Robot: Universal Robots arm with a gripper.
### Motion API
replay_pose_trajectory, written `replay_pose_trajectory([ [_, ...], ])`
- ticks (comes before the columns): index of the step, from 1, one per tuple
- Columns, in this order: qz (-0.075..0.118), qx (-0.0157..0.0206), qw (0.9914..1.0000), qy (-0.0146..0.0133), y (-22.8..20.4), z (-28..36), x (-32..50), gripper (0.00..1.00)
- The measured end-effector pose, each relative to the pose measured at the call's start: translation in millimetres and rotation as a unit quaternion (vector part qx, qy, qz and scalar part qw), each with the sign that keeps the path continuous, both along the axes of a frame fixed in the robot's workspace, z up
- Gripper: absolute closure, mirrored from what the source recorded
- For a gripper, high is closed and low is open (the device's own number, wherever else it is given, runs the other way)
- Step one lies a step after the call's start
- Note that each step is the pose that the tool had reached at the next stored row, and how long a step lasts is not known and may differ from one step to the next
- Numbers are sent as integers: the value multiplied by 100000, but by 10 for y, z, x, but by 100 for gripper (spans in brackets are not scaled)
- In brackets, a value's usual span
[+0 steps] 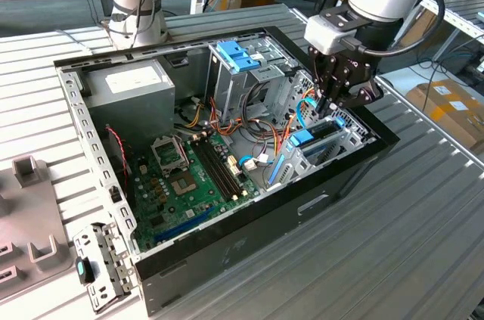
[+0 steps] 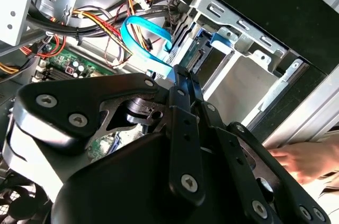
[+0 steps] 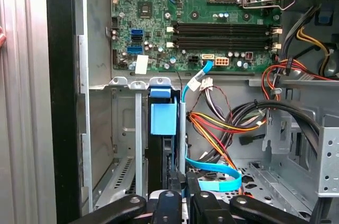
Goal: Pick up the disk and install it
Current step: 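Insert the first disk wire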
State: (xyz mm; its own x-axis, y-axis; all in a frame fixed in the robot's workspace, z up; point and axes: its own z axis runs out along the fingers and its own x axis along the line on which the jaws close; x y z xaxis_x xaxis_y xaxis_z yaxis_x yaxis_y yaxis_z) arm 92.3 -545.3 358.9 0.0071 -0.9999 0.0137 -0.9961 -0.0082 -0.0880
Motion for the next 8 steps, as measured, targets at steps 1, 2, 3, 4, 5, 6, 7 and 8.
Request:
replay_pose_trajectory([
  [1,137,22,100000,-163,-1,-4,-3,84],
  [2,358,53,99999,-409,-3,-9,-8,84],
  [3,509,72,99997,-577,-5,-13,-11,84],
  [4,676,103,99995,-760,-6,-17,-15,84],
  [5,946,153,99990,-1079,-8,-24,-21,84],
  [6,1047,173,99986,-1276,-9,-26,-34,84],
  [7,1100,183,99984,-1397,-11,-28,-46,84],
  [8,1137,194,99982,-1527,-13,-29,-65,84],
])
